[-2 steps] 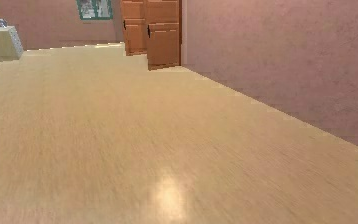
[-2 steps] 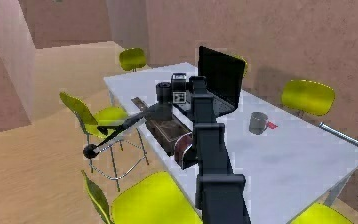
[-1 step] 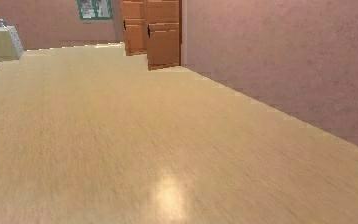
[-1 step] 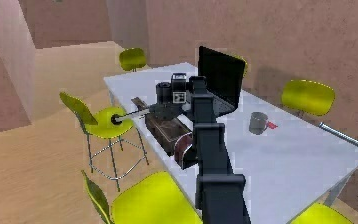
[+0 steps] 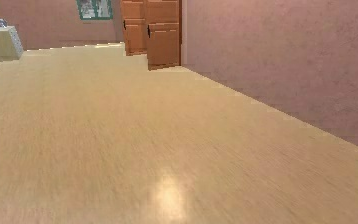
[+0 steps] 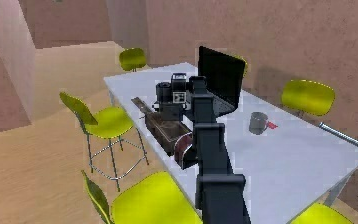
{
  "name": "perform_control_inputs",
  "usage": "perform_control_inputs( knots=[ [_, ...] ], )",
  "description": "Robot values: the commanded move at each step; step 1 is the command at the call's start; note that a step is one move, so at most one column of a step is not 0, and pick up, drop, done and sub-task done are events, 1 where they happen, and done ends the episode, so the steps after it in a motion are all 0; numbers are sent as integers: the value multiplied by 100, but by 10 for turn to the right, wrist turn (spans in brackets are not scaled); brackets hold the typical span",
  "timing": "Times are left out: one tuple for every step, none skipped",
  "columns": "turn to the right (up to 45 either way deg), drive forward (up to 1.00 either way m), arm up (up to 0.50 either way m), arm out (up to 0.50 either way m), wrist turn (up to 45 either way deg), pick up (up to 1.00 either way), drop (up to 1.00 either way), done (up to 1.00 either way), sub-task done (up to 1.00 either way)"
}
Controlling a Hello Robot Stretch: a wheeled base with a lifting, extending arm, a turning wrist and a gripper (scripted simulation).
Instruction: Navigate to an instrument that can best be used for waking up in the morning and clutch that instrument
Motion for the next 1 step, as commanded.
perform_control_inputs(
  knots=[
    [0, 0, 0, 0, 150, 0, 0, 0, 0]
  ],
)
